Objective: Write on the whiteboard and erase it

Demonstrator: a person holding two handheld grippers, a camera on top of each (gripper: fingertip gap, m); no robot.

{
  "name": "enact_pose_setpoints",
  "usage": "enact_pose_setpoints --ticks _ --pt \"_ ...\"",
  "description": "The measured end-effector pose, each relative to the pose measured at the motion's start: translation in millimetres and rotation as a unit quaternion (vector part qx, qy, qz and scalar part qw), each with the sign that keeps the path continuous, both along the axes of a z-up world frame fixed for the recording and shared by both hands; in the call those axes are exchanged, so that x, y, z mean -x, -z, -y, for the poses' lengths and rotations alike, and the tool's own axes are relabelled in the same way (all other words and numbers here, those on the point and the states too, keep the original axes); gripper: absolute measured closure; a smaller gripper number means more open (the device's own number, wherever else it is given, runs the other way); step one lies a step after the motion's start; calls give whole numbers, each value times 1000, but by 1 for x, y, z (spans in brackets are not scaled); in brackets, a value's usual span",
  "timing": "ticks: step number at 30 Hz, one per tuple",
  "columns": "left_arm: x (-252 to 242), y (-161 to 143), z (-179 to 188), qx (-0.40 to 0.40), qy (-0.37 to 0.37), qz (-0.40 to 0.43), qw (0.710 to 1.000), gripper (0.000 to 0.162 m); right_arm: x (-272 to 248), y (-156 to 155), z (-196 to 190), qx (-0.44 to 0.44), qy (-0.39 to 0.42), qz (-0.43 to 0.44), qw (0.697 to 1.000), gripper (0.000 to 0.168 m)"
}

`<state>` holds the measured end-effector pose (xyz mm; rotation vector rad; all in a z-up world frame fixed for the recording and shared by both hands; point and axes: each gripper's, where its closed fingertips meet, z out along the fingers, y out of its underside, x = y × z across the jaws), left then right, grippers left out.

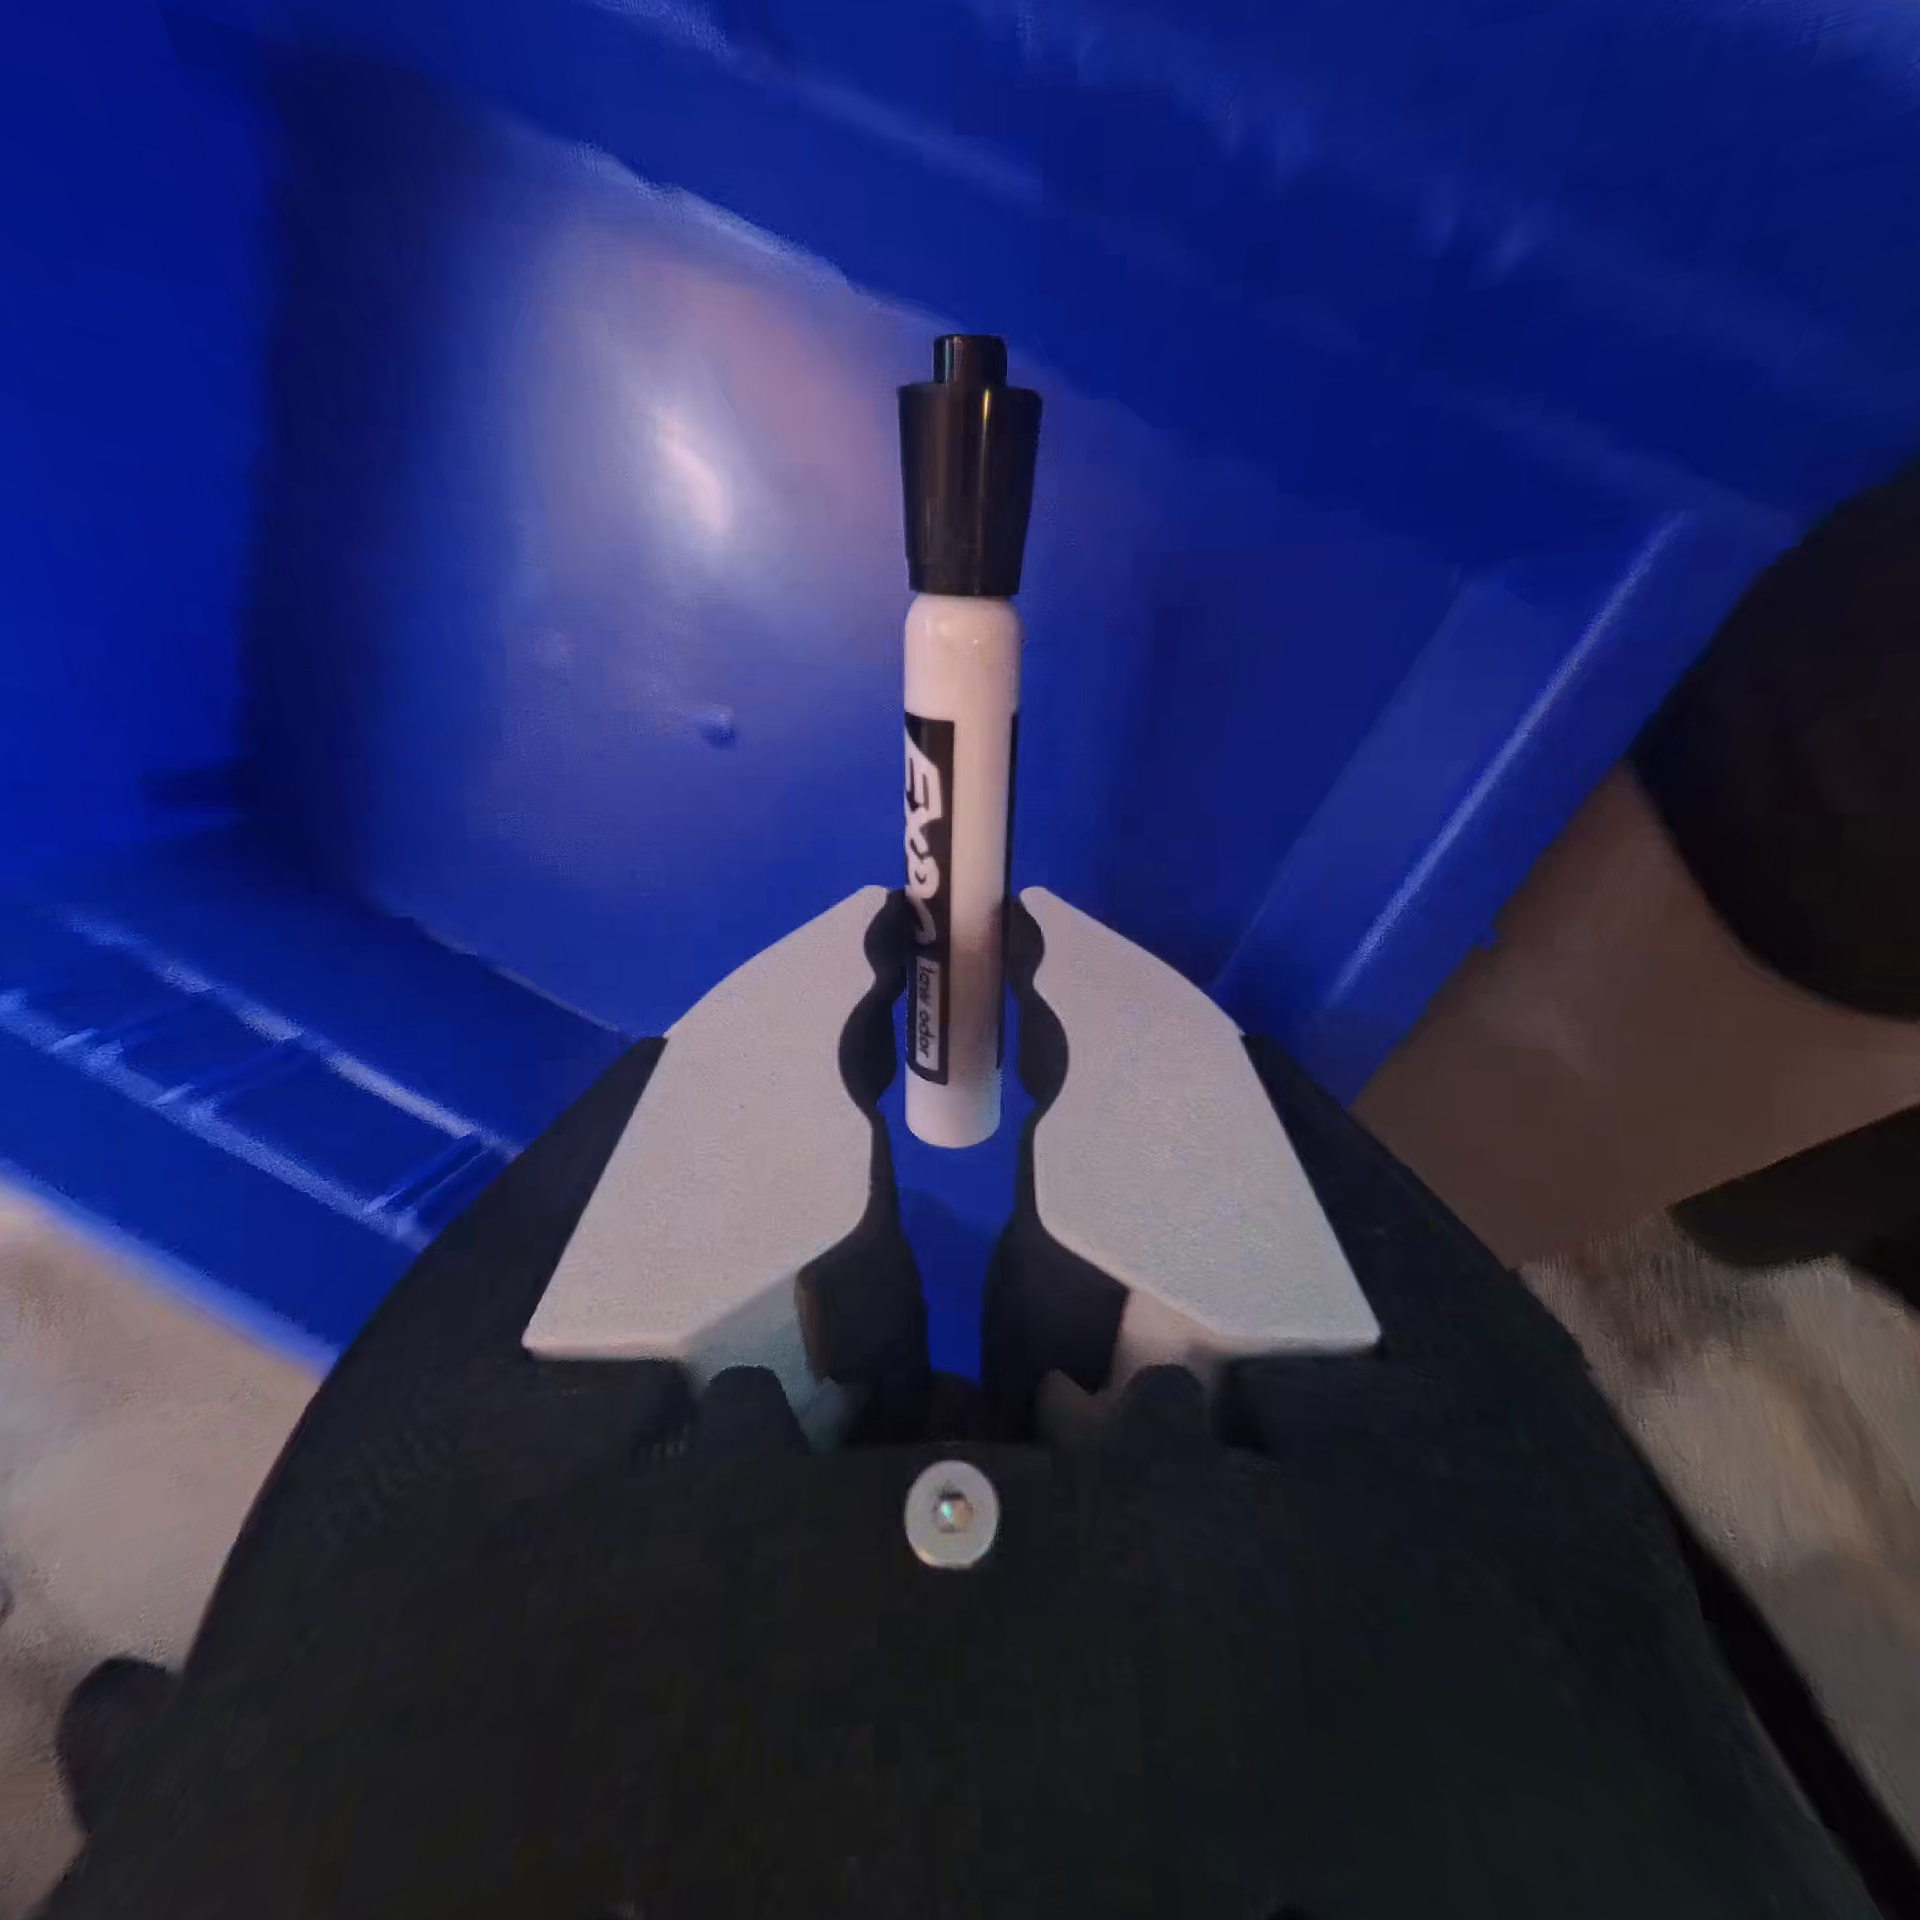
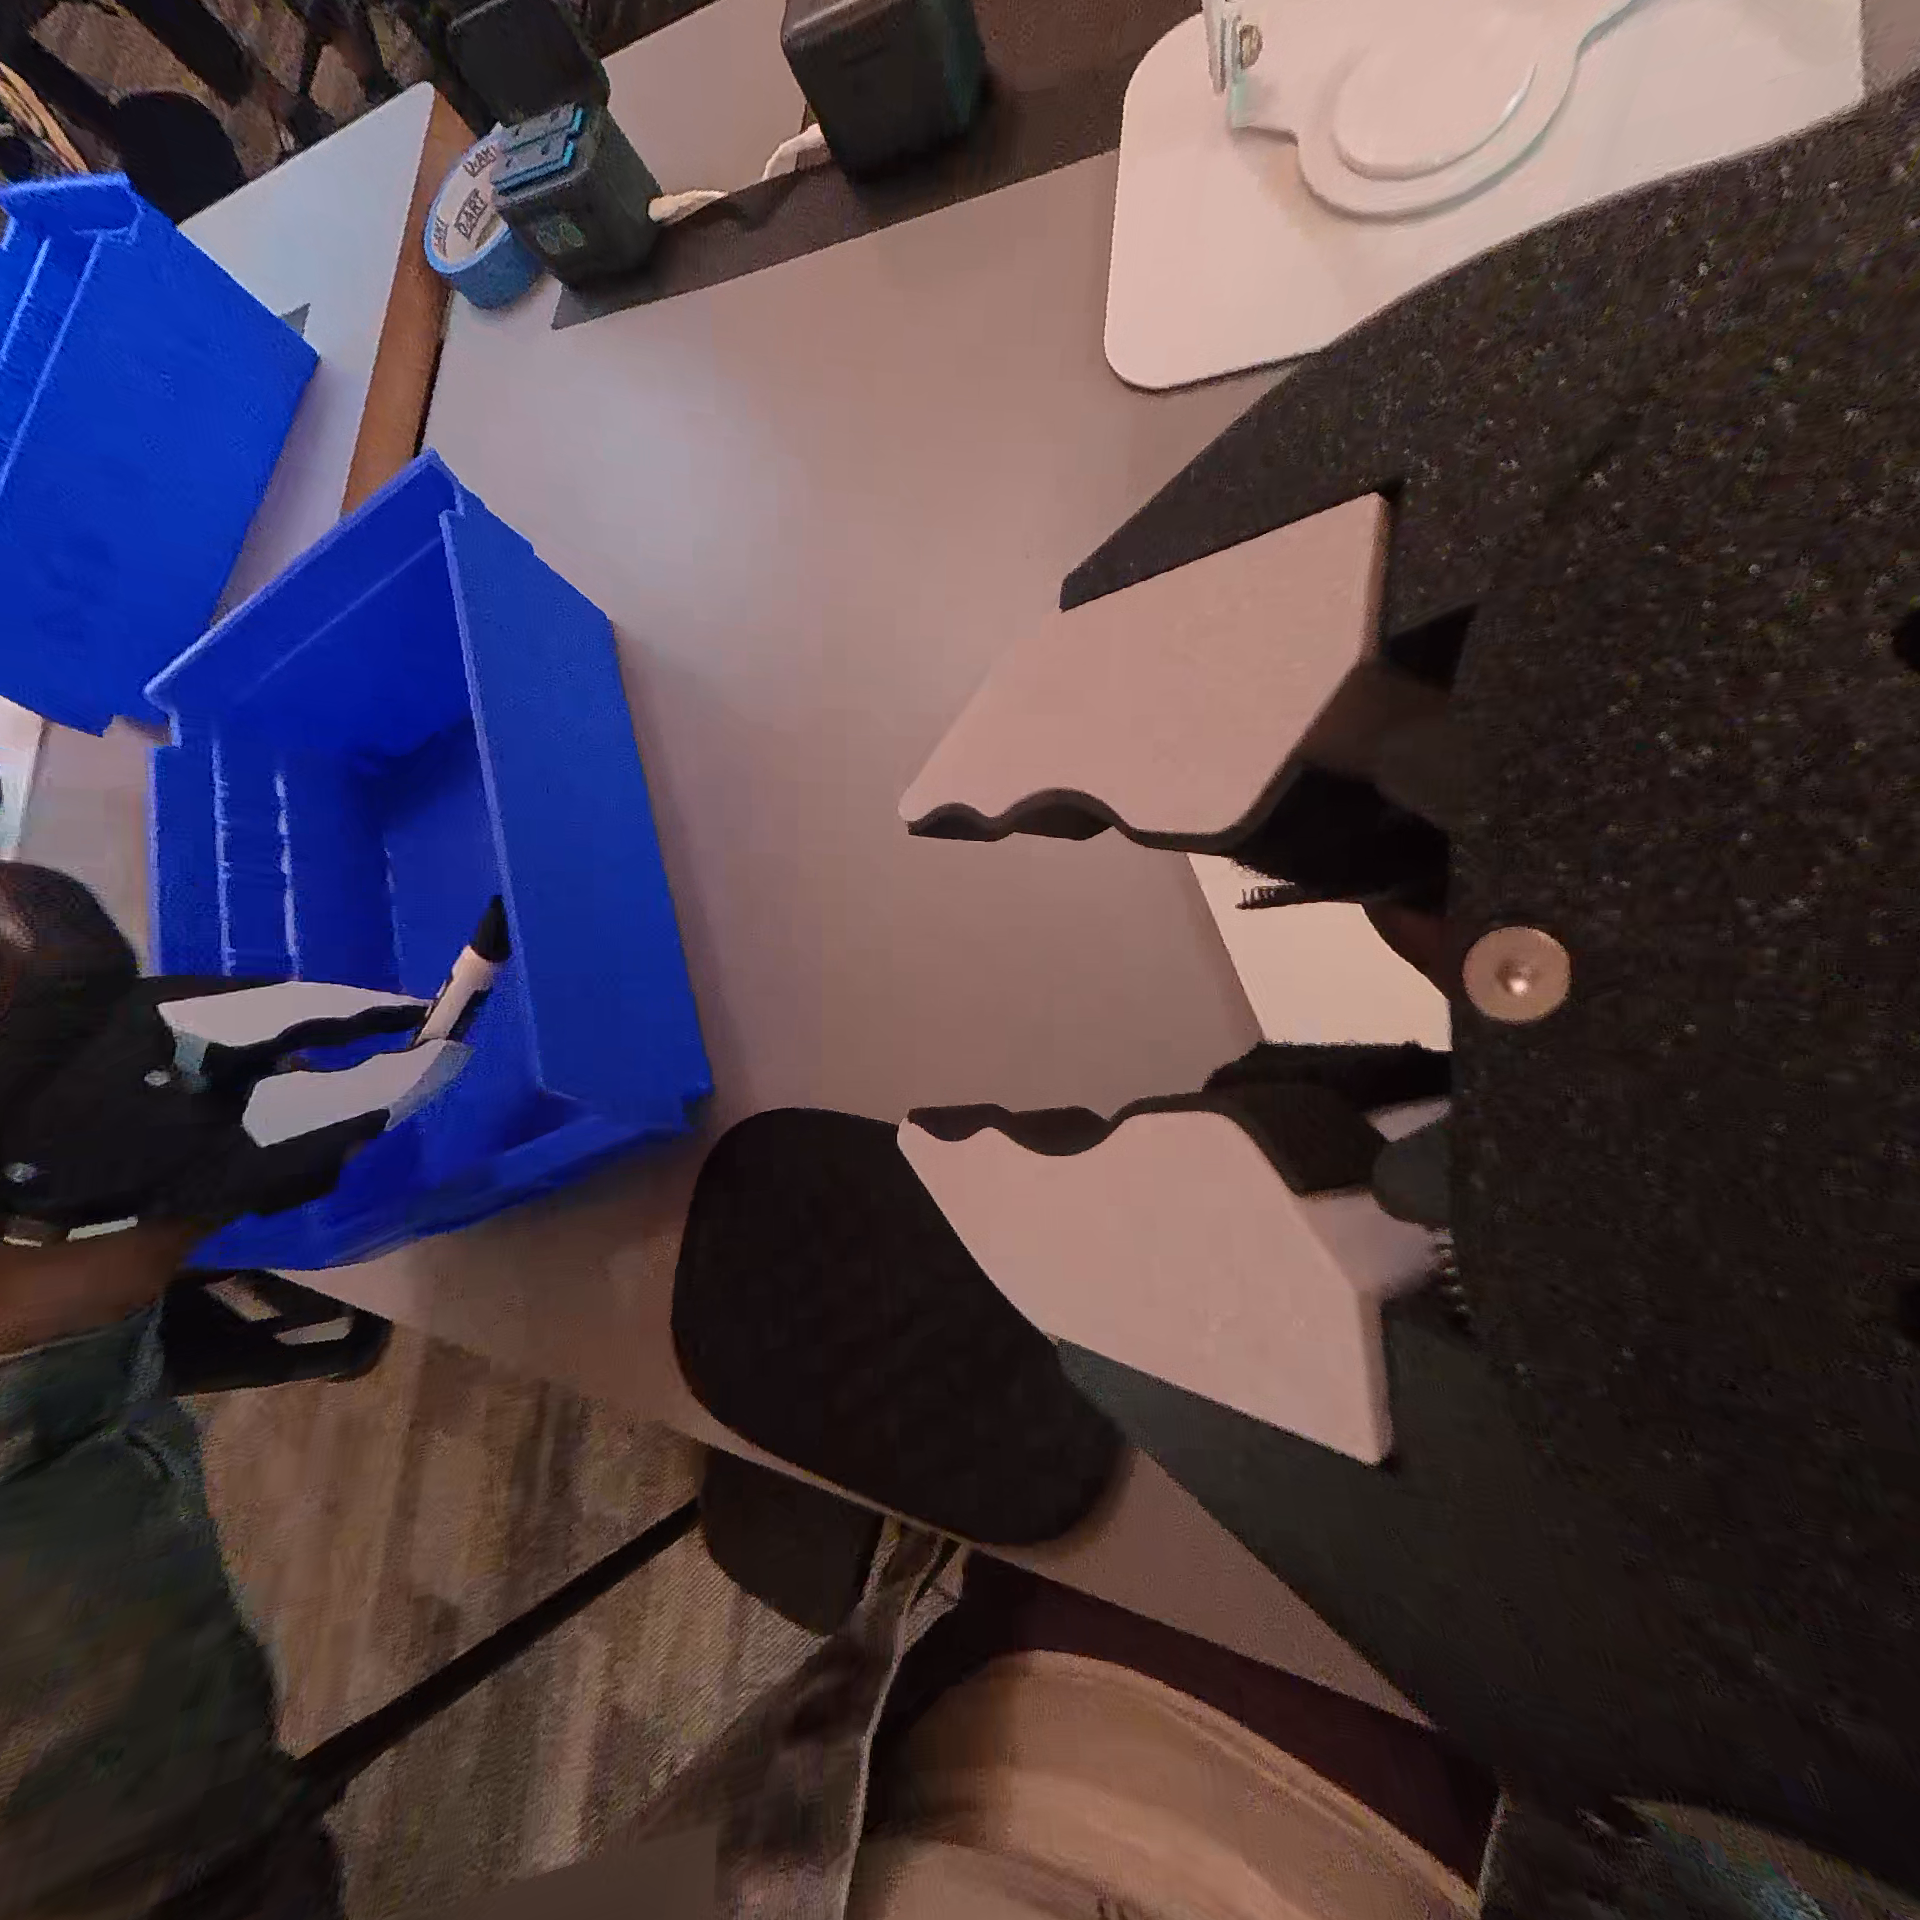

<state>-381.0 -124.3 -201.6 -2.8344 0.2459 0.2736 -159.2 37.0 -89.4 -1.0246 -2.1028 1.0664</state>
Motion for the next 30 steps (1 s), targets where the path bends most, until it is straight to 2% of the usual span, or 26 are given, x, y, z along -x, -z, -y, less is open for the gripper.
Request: enact_pose_setpoints --ticks 3,6,8,11,13,14,15,16,18,19,21,23,26,28,30 --pt "-15 -58 -32 -187 18 14 982 143 3 -17 6 104 11 -49 993 119" --pt "-76 -111 -78 -369 93 88 921 144 6 -38 15 232 25 -109 966 119" --pt "-127 -134 -104 -448 149 145 869 143 5 -49 21 288 36 -153 945 118" --pt "-198 -154 -134 -510 201 249 798 143 1 -63 19 323 62 -224 917 115" --pt "-233 -159 -149 -526 229 301 762 143 -6 -72 18 338 64 -258 903 116" --pt "-248 -159 -156 -526 237 323 750 143 -10 -73 19 342 58 -263 900 120" --pt "-262 -156 -162 -519 251 342 742 143 -14 -73 18 336 57 -262 903 131" --pt "-276 -153 -166 -515 264 358 733 143 -19 -70 15 316 64 -262 910 147" --pt "-291 -146 -173 -508 270 380 724 143 -31 -59 6 242 83 -249 934 150" --pt "-293 -141 -176 -500 274 375 731 143 -37 -52 0 207 95 -230 946 150" --pt "-281 -135 -183 -515 263 323 749 128 -52 -35 -16 116 123 -184 968 149" --pt "-268 -131 -186 -523 281 234 770 120 -70 -8 -36 -12 151 -100 983 149" --pt "-275 -116 -186 -467 382 78 794 118 -96 21 -59 -160 169 32 972 149" --pt "-289 -112 -192 -450 432 -9 781 118 -107 33 -65 -204 164 103 960 149" --pt "-309 -107 -200 -435 462 -47 771 118 -115 42 -65 -210 154 159 952 149"
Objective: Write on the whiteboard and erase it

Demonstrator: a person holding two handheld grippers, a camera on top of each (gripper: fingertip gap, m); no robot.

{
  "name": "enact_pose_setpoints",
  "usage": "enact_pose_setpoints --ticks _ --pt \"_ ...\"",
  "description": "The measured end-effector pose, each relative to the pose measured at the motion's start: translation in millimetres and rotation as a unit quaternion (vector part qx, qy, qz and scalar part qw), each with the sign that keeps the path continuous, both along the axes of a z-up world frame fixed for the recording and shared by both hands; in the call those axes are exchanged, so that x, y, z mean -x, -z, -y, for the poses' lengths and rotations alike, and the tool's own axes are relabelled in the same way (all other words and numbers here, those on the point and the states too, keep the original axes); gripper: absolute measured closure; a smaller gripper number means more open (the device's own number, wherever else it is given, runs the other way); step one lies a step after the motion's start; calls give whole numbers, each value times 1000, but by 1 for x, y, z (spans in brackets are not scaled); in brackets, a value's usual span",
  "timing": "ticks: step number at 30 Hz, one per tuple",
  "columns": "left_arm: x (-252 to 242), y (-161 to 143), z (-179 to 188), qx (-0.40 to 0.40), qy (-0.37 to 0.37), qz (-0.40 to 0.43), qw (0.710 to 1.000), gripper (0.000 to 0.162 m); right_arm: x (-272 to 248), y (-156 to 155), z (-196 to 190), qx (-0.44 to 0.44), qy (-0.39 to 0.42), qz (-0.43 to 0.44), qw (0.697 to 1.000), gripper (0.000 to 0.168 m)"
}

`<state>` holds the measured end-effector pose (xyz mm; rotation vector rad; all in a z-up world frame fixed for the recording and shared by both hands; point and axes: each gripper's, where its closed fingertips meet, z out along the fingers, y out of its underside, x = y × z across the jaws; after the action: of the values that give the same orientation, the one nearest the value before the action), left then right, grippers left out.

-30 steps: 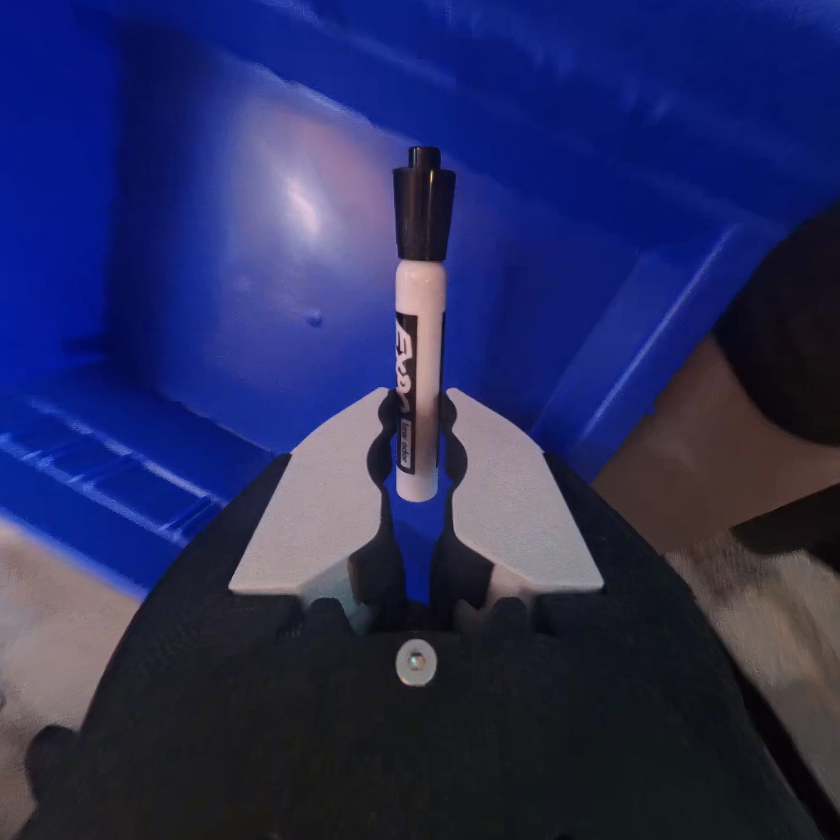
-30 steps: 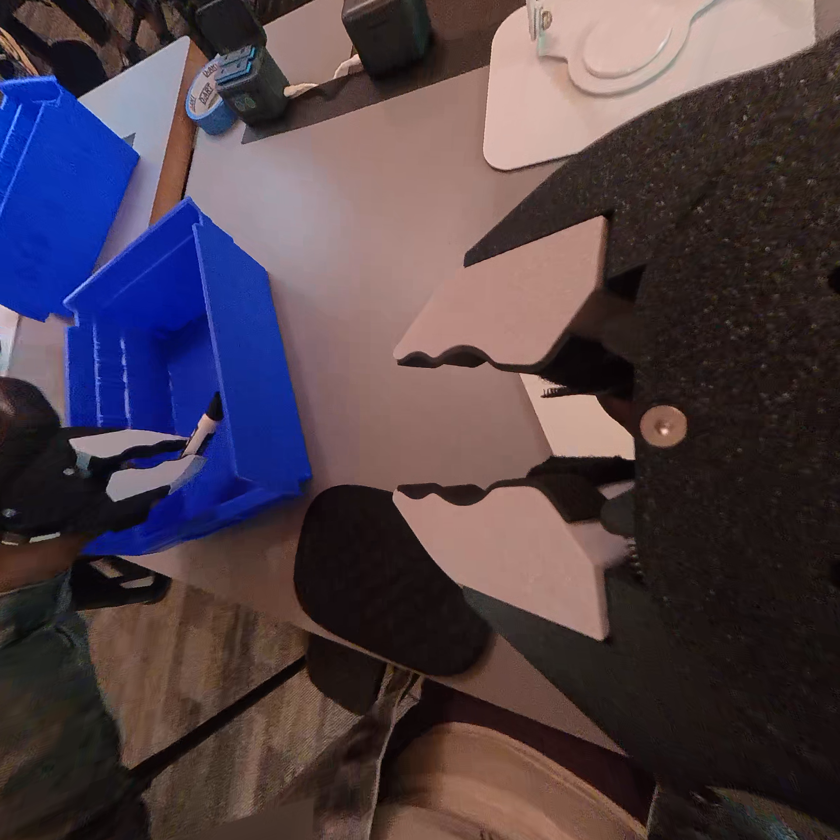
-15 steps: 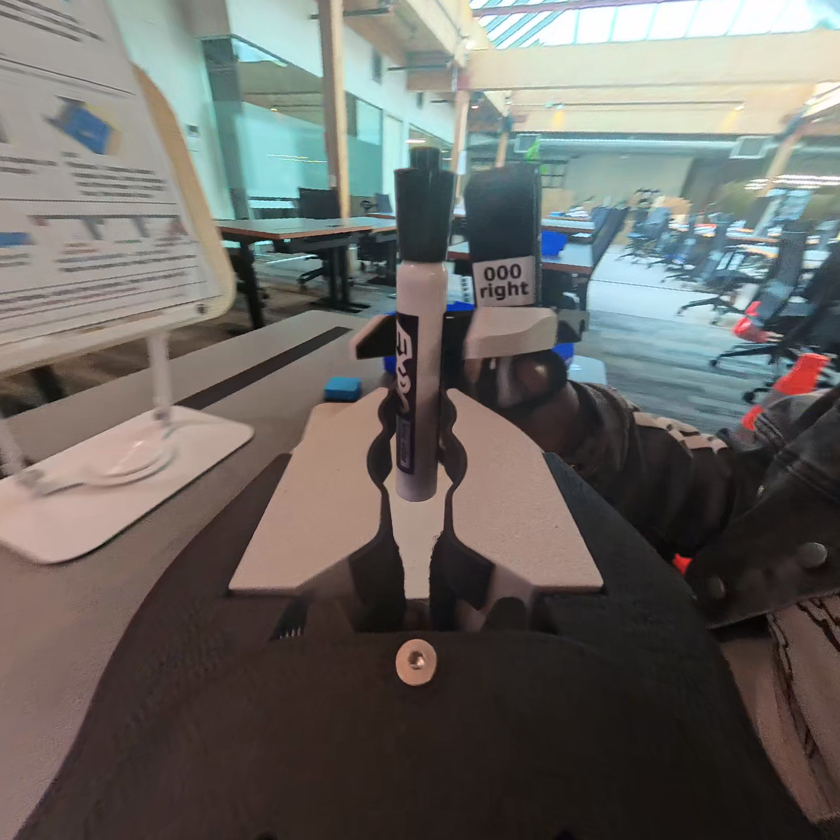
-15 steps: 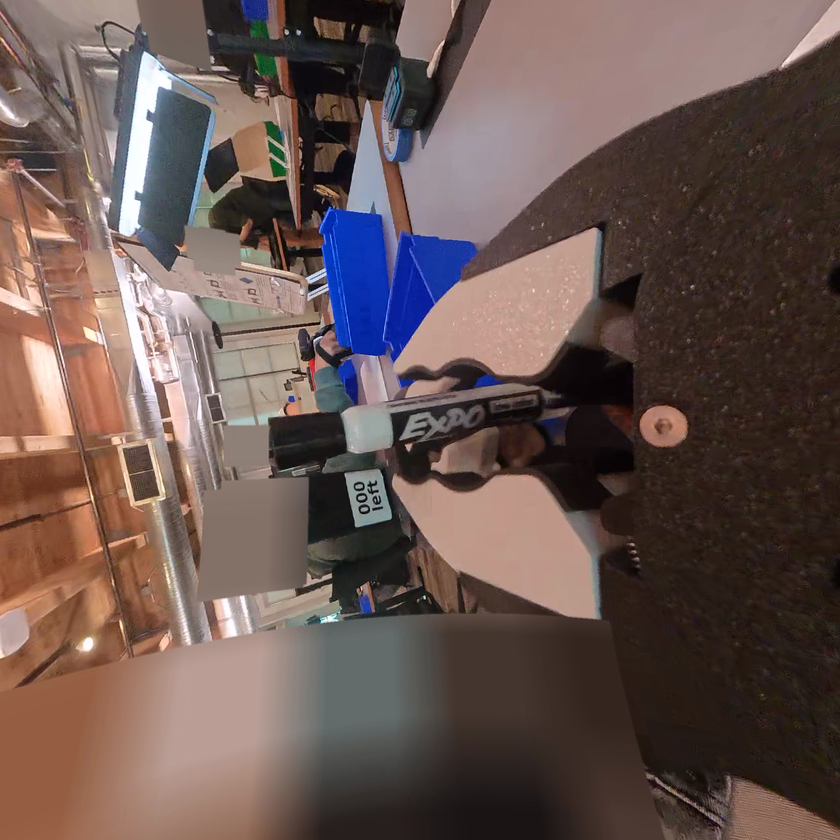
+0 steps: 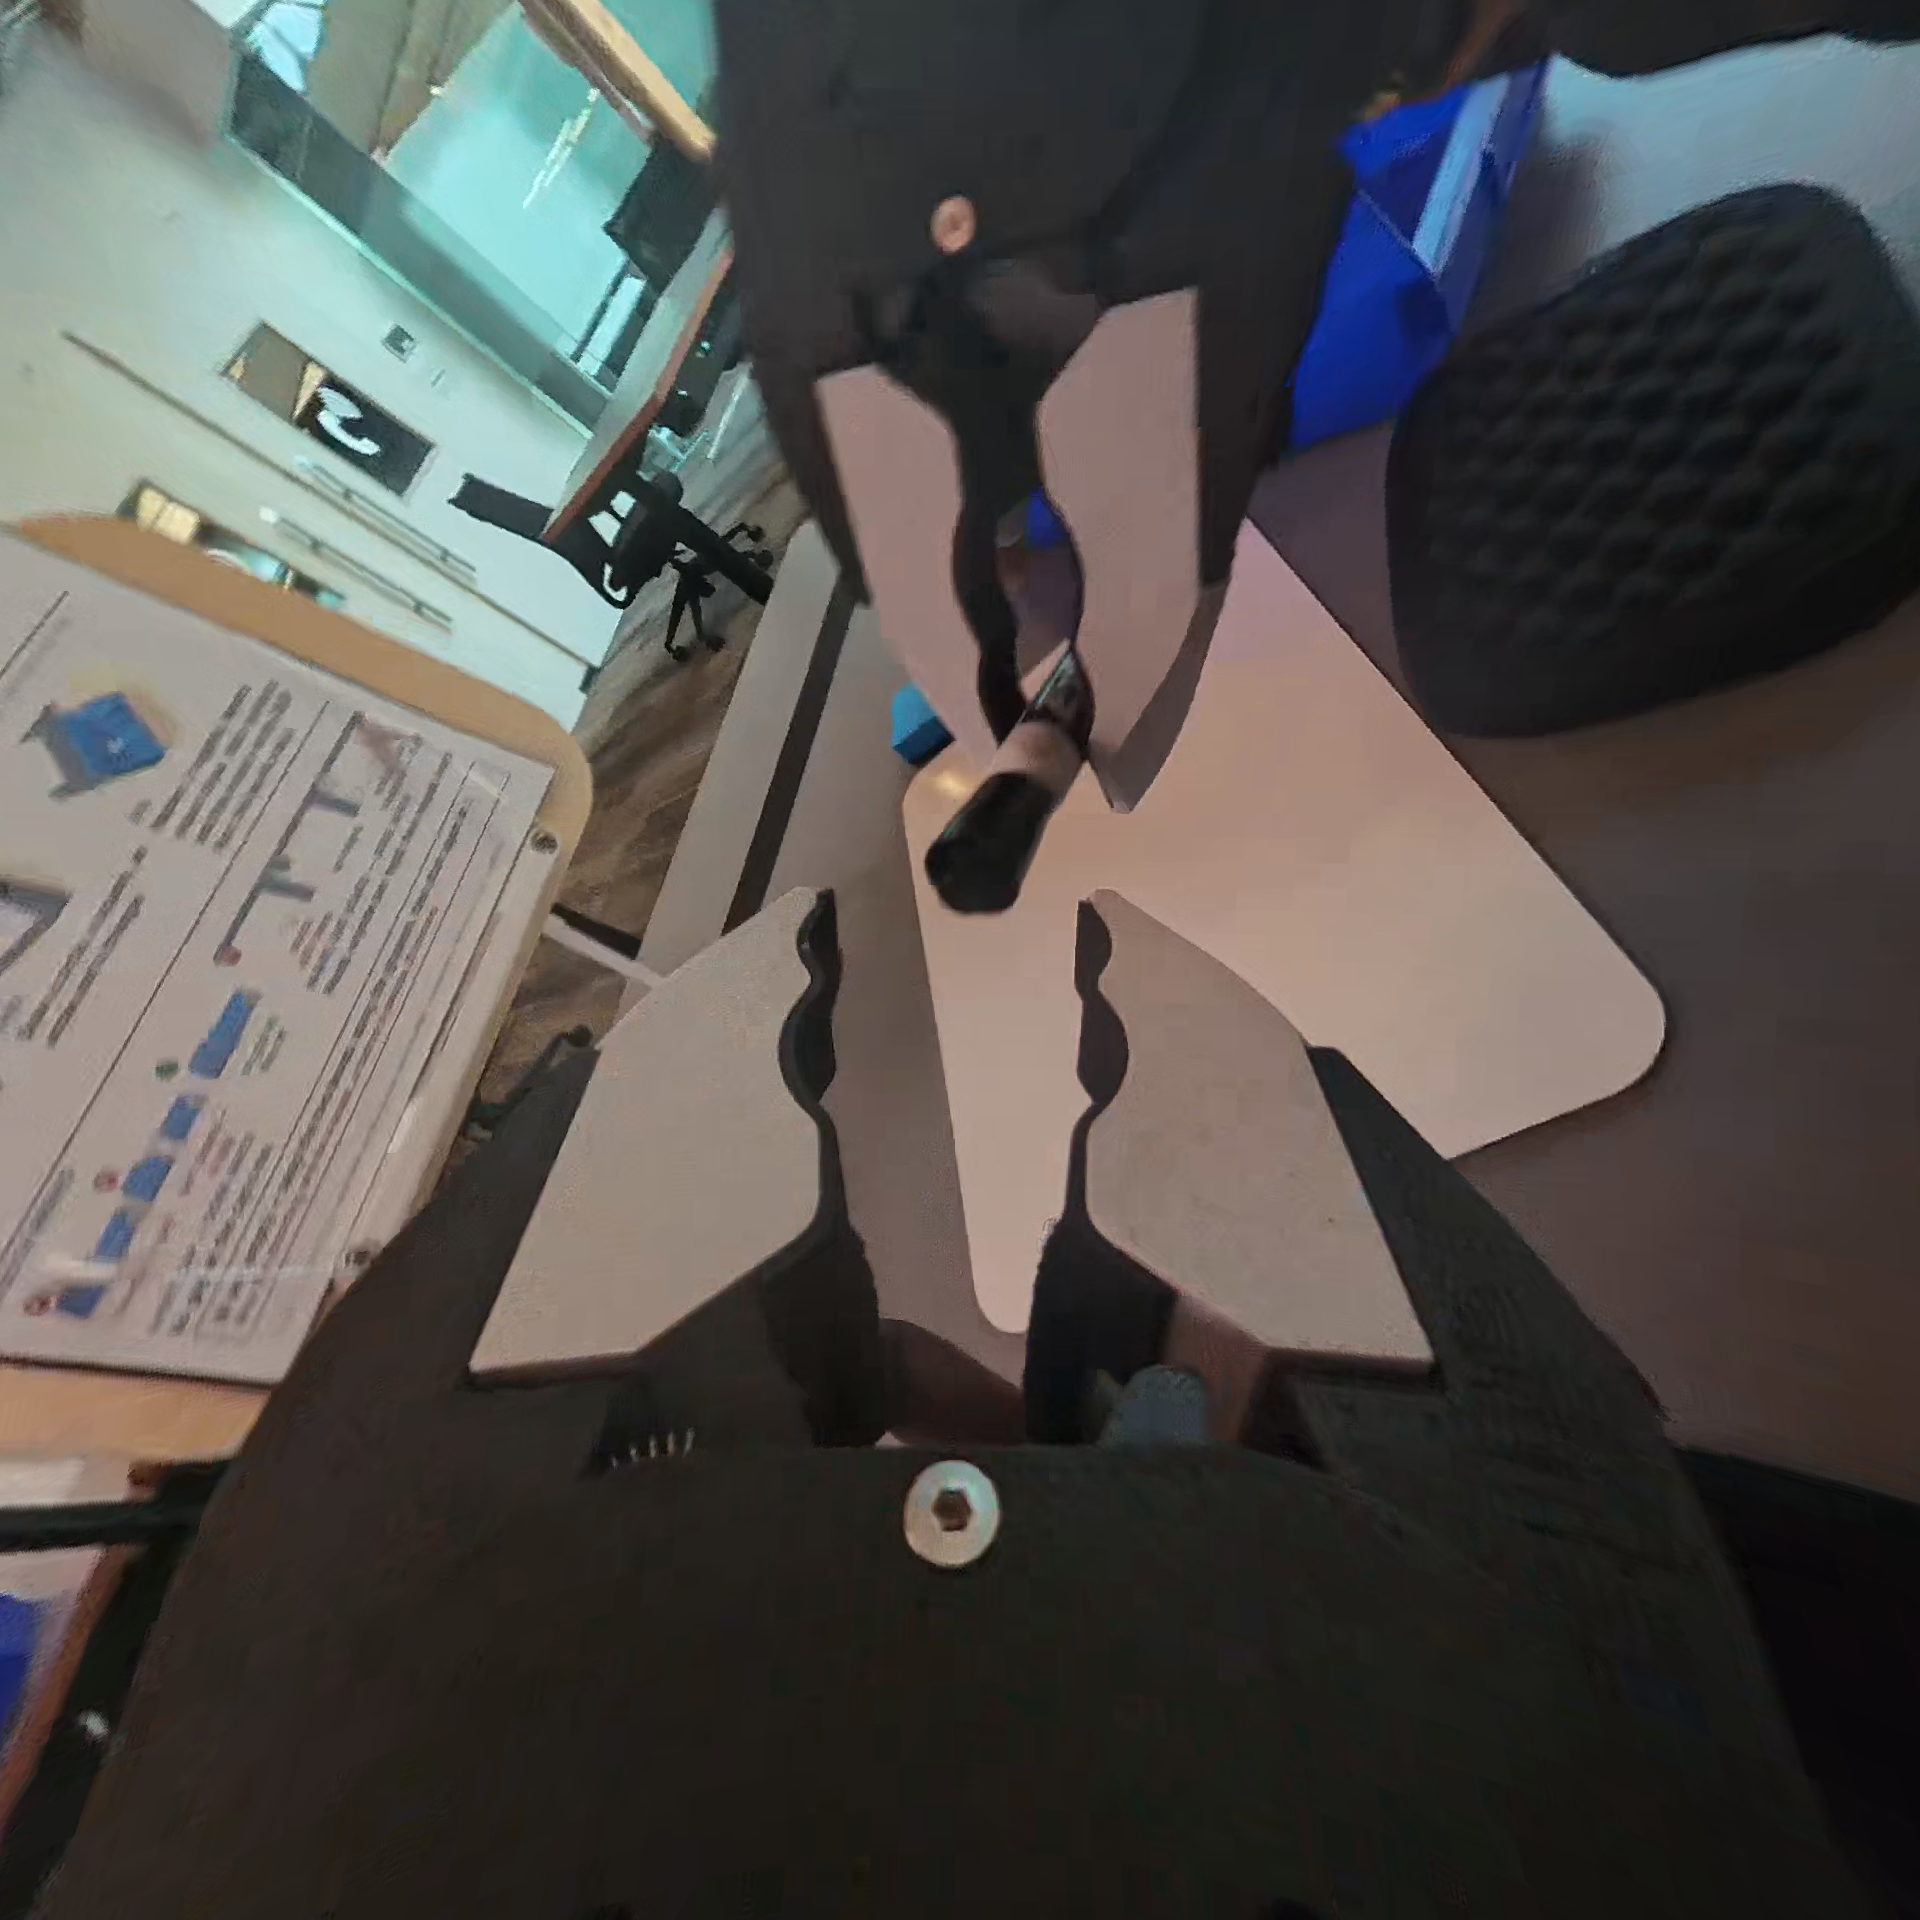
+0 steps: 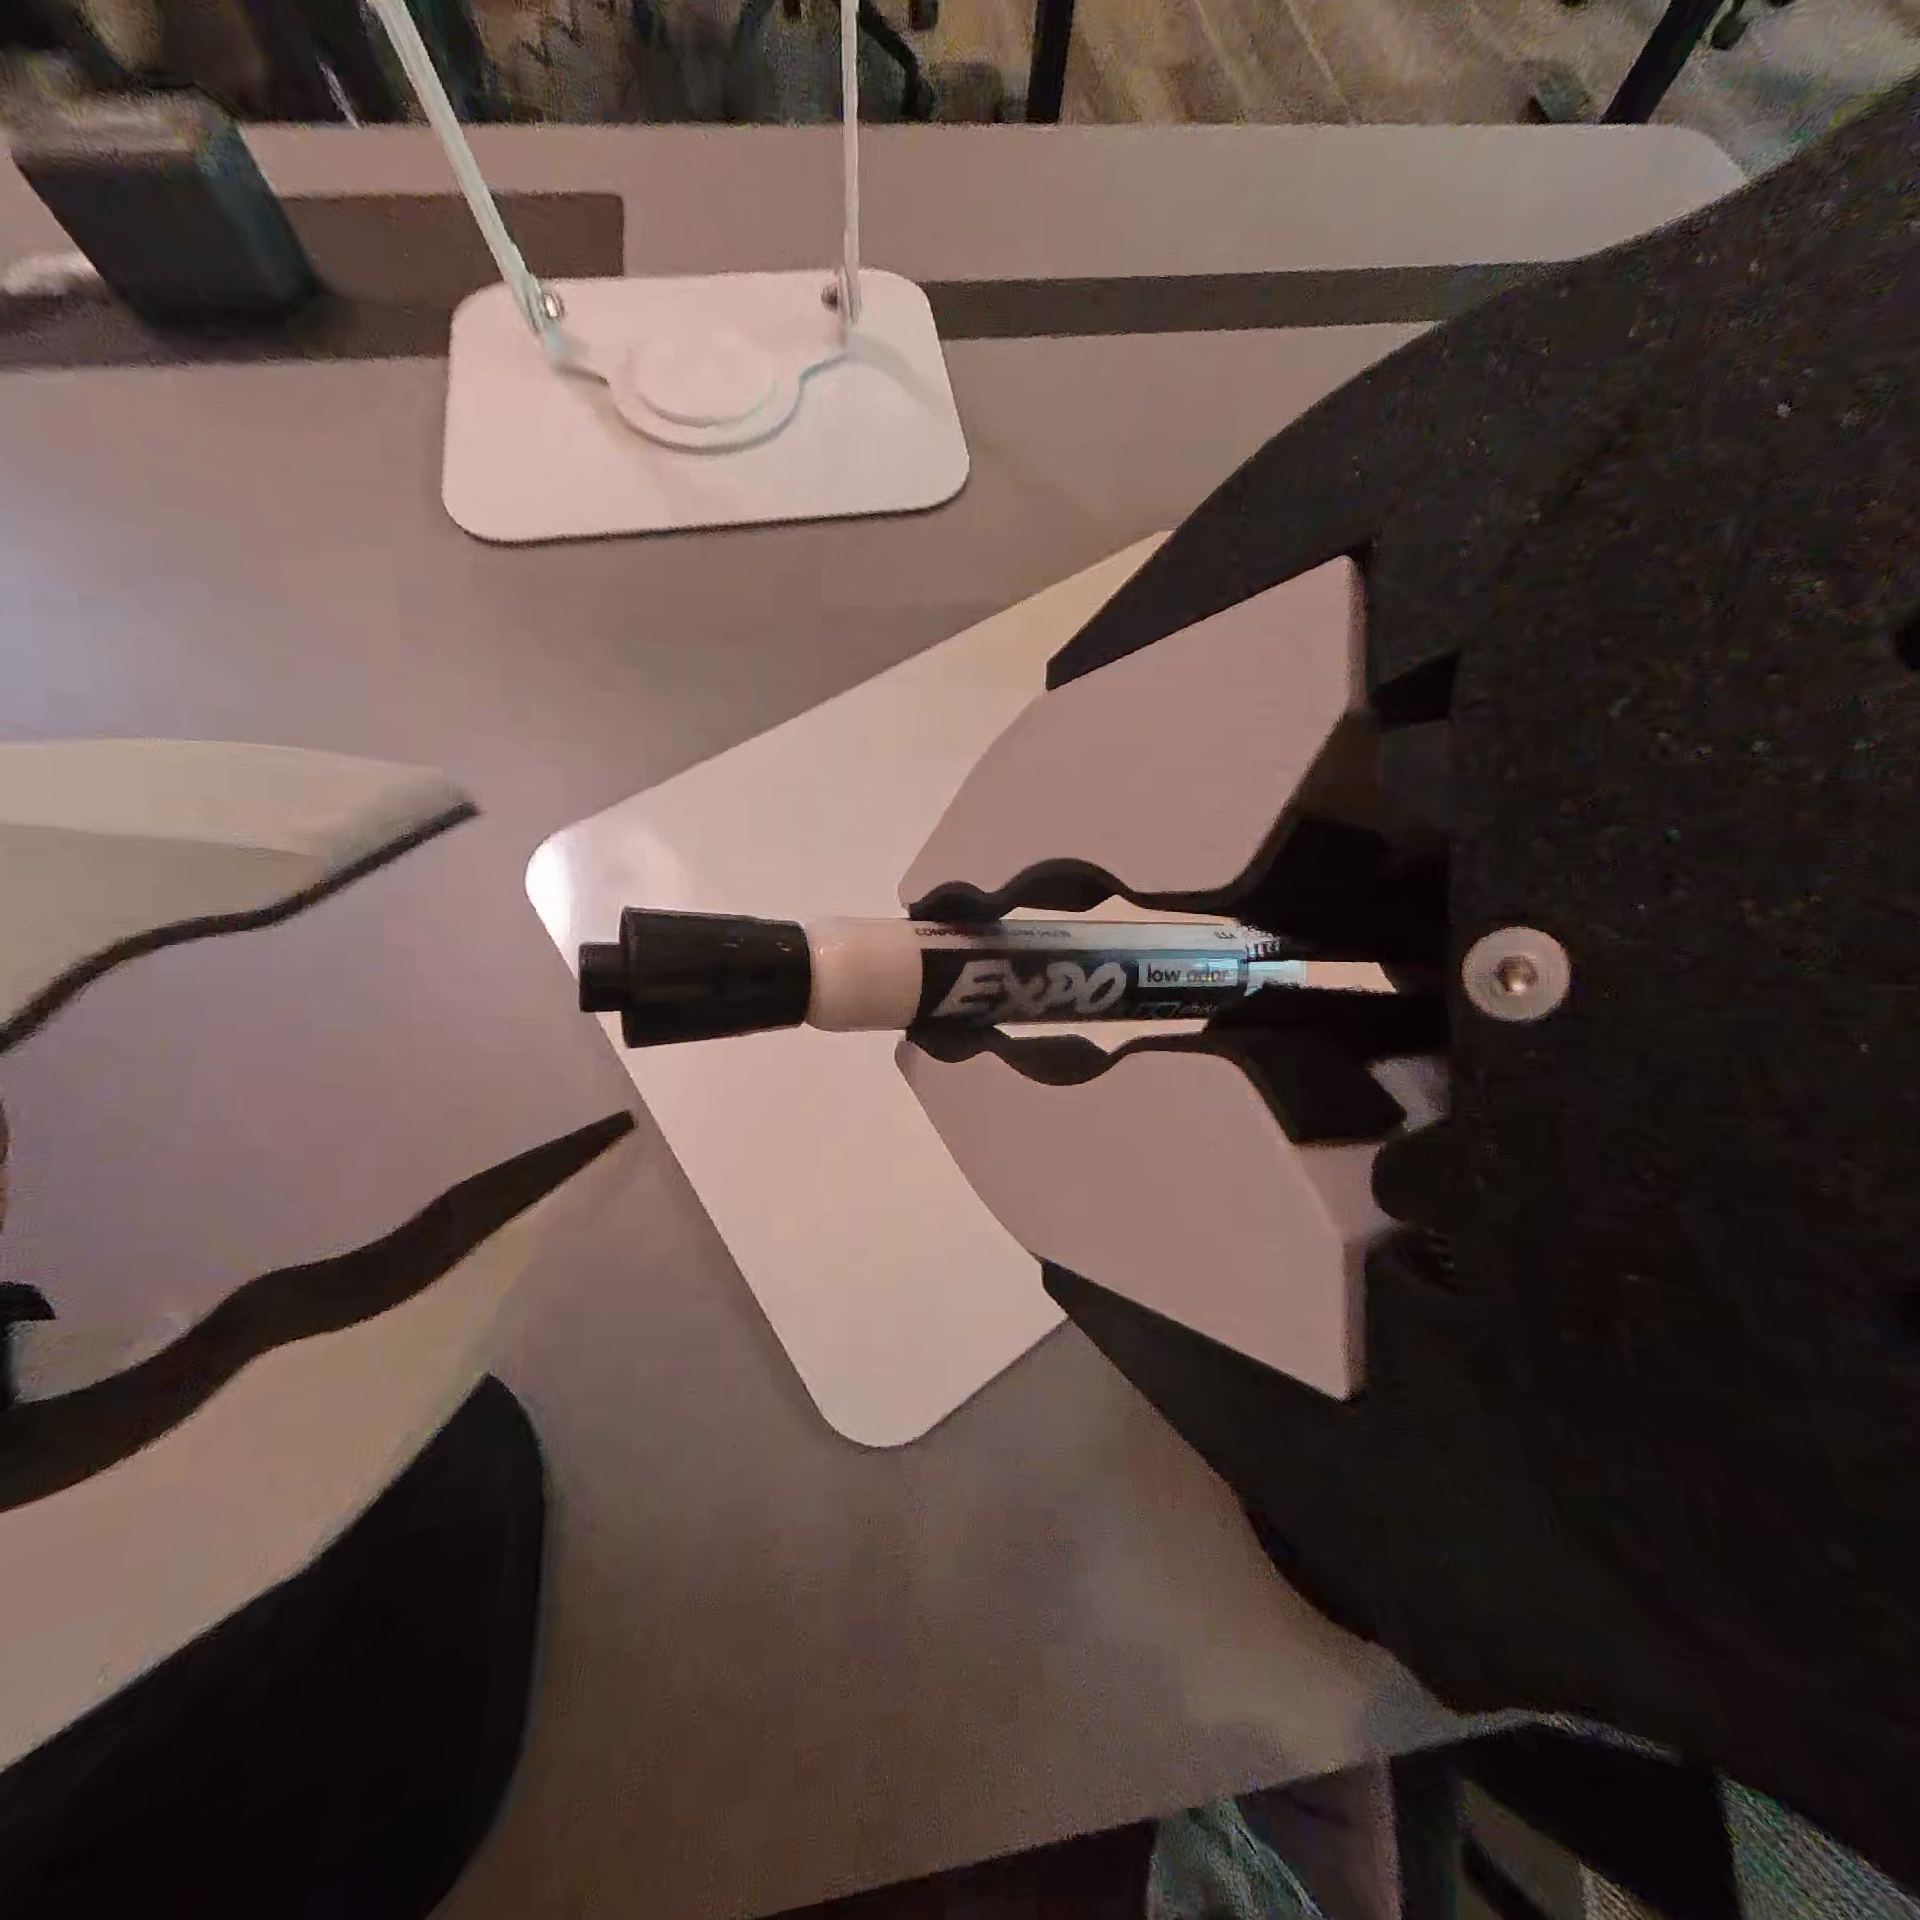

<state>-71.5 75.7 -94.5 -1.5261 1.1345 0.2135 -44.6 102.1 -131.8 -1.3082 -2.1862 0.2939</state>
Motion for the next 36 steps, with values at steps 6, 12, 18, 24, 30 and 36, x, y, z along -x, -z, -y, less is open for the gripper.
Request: enact_pose_setpoints --ticks 6,12,18,24,30,36 --pt "-13 24 -24 -19 -18 -169 985 141 -6 7 -5 10 11 53 998 149" --pt "-3 9 -24 -5 -23 38 999 142 7 -54 -6 -13 -4 -180 984 132" --pt "-11 -8 -9 55 86 337 936 142 -22 -108 5 342 -26 -547 763 92" --pt "-50 10 -5 153 157 297 929 142 2 -94 30 345 -115 -533 764 129" --pt "-42 13 -6 145 177 276 934 142 12 -80 40 278 -143 -464 829 143" --pt "-39 30 -10 140 162 181 960 142 25 -71 40 298 -126 -470 821 144"
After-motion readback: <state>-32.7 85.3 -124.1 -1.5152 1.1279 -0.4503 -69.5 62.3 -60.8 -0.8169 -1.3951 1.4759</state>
